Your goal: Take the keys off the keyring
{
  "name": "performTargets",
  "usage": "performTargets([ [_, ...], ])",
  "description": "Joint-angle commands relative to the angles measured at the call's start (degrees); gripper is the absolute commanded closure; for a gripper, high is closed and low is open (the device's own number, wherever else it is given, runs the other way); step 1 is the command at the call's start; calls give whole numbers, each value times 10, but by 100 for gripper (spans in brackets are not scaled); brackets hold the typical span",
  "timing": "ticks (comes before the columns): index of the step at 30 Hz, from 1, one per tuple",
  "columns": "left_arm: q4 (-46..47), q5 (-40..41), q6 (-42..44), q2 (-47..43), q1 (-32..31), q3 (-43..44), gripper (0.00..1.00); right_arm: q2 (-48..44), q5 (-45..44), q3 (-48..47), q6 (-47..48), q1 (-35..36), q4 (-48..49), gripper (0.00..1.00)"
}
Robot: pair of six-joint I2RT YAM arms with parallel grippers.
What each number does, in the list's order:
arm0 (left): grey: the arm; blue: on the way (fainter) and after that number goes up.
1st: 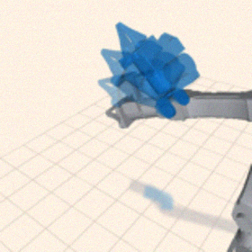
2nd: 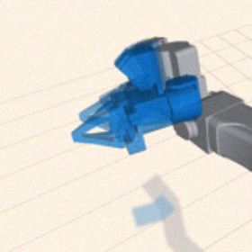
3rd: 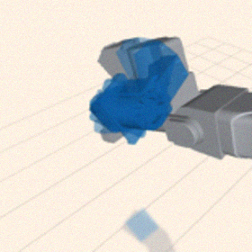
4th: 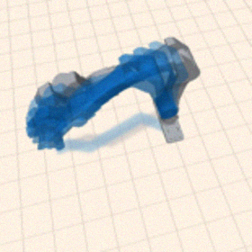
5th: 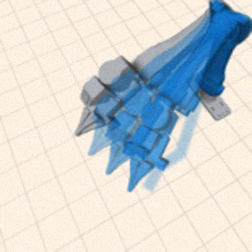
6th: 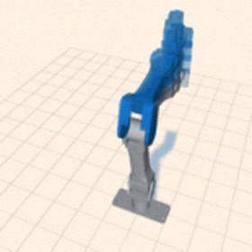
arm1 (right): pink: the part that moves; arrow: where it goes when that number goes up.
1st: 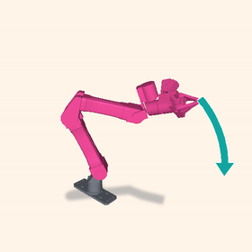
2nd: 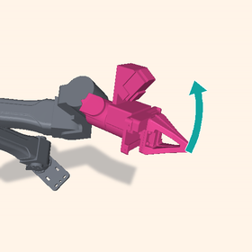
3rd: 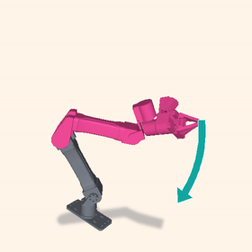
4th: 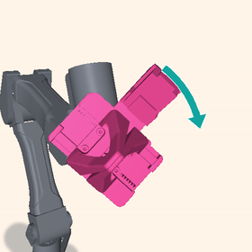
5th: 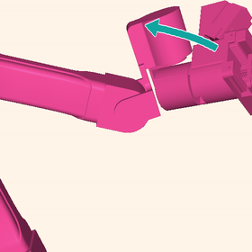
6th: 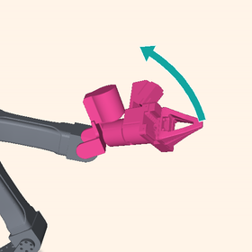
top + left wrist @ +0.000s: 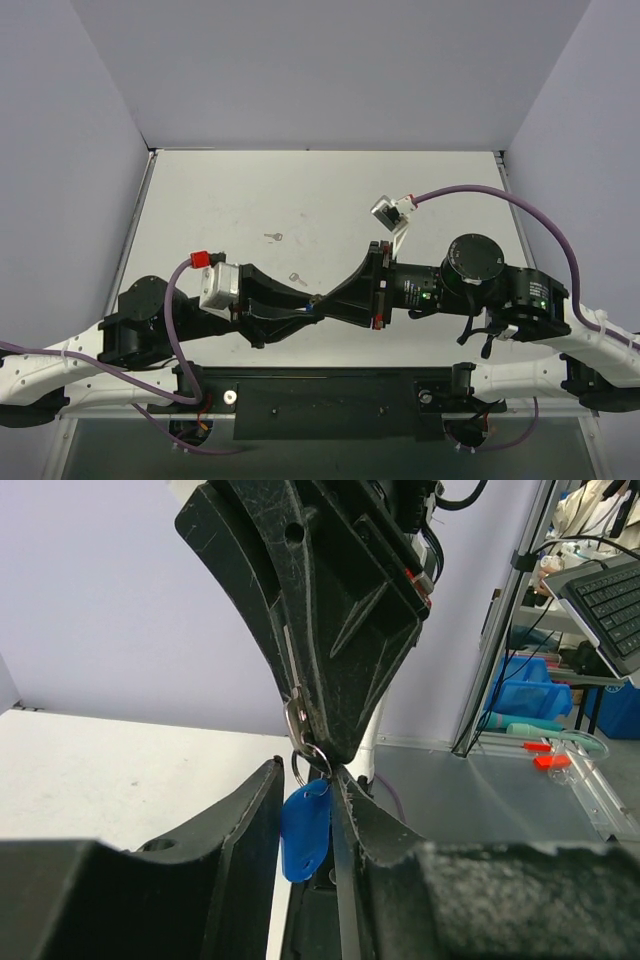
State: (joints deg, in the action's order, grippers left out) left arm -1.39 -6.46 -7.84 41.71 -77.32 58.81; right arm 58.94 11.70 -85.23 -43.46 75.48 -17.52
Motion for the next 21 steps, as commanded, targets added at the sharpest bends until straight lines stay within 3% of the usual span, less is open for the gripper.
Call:
performTargets([
  [1, 16, -8, -17, -3, -2, 32, 67, 3, -15, -21, 0, 5, -9, 100],
  [7, 15, -7, -21, 1, -2, 32, 75, 11, -18, -24, -1, 4, -19, 100],
  [17, -4, -8, -21, 6, -1, 38, 79, 9, -19, -21, 0, 9, -17, 100],
  [21, -1, -7, -10, 0, -1, 29, 87, 10, -17, -21, 1, 11, -16, 100],
])
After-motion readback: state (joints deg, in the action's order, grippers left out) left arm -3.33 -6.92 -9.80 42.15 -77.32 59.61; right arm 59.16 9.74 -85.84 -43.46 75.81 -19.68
